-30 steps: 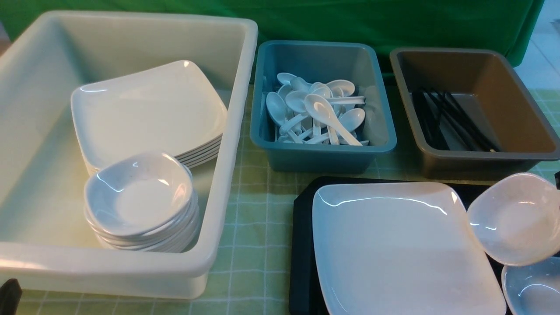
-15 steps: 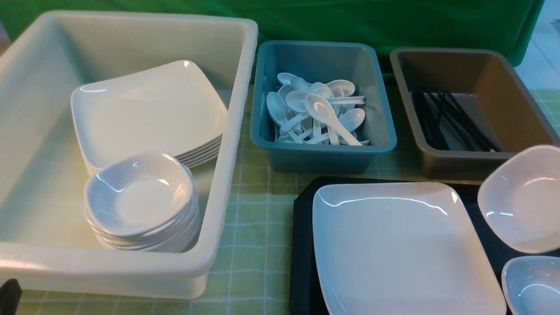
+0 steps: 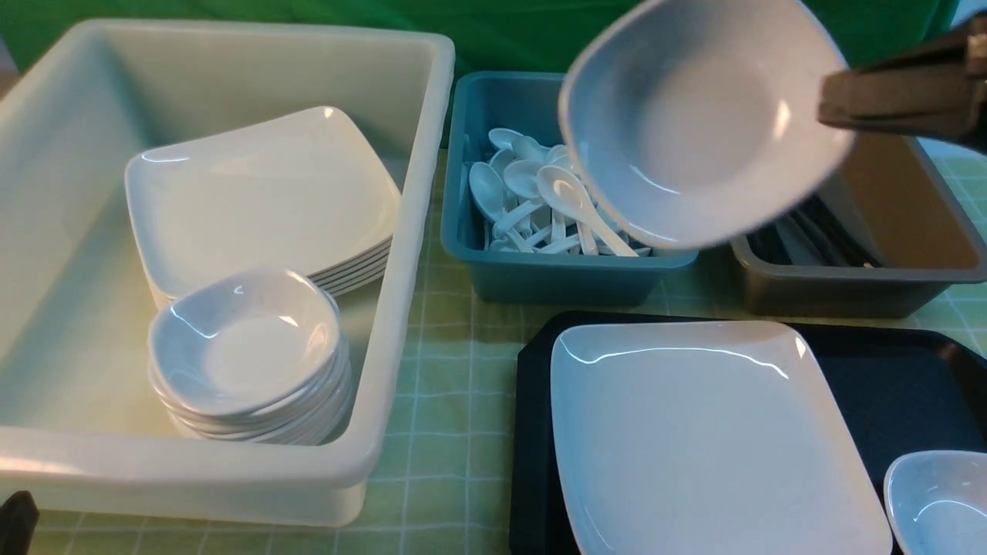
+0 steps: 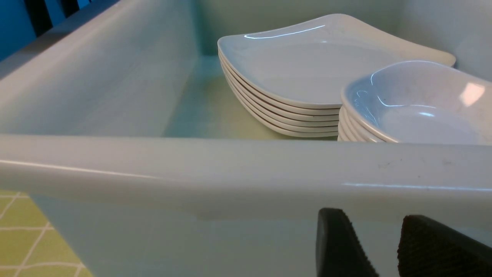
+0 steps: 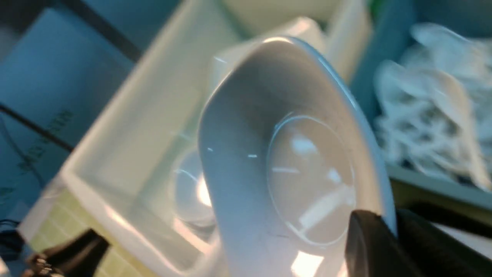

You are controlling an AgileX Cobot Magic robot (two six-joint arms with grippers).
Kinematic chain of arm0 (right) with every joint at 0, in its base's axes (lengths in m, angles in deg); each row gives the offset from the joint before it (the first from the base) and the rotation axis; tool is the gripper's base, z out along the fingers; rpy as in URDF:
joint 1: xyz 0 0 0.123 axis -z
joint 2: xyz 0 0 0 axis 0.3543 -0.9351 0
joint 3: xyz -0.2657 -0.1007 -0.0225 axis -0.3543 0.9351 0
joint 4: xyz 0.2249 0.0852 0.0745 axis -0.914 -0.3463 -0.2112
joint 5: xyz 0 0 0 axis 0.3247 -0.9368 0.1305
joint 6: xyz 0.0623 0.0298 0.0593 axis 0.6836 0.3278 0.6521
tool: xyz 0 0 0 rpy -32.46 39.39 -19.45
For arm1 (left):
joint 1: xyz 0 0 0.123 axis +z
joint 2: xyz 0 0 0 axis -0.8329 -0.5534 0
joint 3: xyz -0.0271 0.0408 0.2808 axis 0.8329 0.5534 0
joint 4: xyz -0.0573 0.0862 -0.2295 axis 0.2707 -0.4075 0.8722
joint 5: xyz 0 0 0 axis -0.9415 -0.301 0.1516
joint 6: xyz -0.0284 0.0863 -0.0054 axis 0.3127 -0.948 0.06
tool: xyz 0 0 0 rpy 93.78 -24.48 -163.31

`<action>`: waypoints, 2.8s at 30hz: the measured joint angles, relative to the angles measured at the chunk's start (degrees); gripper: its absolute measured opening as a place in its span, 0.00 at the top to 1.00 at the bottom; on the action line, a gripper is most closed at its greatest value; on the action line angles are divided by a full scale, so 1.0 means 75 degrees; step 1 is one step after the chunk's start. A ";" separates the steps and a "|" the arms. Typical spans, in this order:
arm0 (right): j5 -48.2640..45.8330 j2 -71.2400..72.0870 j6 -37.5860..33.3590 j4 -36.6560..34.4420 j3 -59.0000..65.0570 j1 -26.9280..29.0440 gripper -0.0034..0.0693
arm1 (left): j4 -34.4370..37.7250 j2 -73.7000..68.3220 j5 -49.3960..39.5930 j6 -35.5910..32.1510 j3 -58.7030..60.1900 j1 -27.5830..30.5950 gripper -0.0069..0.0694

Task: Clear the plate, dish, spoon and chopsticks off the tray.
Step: Use the right arm to put the small plate into the large storage box on the left, then use the right arm to grab a small plate from the dinner plate

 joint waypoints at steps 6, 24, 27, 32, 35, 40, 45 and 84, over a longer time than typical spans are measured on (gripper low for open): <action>0.2563 -0.1368 0.0079 -0.0049 -0.0115 -0.2881 0.92 | 0.0000 0.0000 0.0000 0.0000 0.0000 0.0000 0.62; 0.3647 -0.5515 0.1068 -0.0079 -0.2284 -0.4469 0.92 | 0.0000 0.0000 0.0000 0.0000 0.0000 0.0000 0.62; 0.3629 -0.5637 0.1084 -0.0061 -0.2291 -0.4495 0.92 | 0.0000 0.0000 0.0000 0.0000 0.0000 0.0000 0.62; 0.3621 -0.5787 0.1140 0.0156 -0.2291 -0.4569 0.91 | 0.0000 0.0000 0.0000 0.0000 0.0000 0.0000 0.62; 0.3620 -0.5881 0.1367 0.0289 -0.2291 -0.4569 0.89 | 0.0000 0.0000 0.0000 0.0000 0.0000 0.0000 0.62; 0.3622 -0.5890 0.1479 0.0501 -0.2302 -0.4569 0.73 | 0.0000 0.0000 0.0000 0.0000 0.0000 0.0000 0.62; 0.3526 -0.5767 0.1479 0.1095 -0.2325 -0.4569 0.52 | 0.0000 0.0000 0.0000 0.0000 0.0000 0.0000 0.62; 0.0262 -0.1383 0.1821 0.7695 0.3203 0.2566 0.75 | 0.0000 0.0000 0.0000 0.0000 0.0000 0.0000 0.62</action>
